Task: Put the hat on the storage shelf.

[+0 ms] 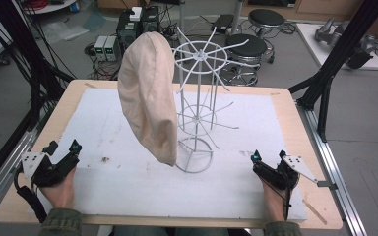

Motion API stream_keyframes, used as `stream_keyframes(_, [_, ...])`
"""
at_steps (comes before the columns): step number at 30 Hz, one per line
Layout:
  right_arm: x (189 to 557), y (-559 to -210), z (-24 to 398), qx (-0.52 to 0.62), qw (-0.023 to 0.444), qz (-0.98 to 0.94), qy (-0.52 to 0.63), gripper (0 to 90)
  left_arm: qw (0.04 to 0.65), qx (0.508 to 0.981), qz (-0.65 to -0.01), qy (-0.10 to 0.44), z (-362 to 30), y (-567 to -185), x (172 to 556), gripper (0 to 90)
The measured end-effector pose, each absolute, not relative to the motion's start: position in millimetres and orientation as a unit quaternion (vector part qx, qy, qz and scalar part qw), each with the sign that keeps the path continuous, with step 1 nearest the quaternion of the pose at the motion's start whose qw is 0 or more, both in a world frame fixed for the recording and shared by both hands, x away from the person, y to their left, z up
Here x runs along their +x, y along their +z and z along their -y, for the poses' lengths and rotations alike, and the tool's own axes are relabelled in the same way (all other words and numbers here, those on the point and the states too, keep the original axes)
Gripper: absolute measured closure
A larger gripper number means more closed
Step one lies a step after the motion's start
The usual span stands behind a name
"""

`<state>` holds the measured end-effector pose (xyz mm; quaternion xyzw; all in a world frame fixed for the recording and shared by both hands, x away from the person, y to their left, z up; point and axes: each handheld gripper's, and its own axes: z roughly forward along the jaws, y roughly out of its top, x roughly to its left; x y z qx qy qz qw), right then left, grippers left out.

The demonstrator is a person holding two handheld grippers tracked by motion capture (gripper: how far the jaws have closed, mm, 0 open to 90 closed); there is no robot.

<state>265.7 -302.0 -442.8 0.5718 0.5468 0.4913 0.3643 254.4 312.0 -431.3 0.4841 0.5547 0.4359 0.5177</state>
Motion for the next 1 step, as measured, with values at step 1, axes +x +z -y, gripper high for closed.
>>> stream_keyframes(1, [265.7,-442.8,302.0,0.572,0.364,-0.547,0.491,4.7,0.517,0.485,-0.555,0.434,-311.8,-431.6,254.5,28.5])
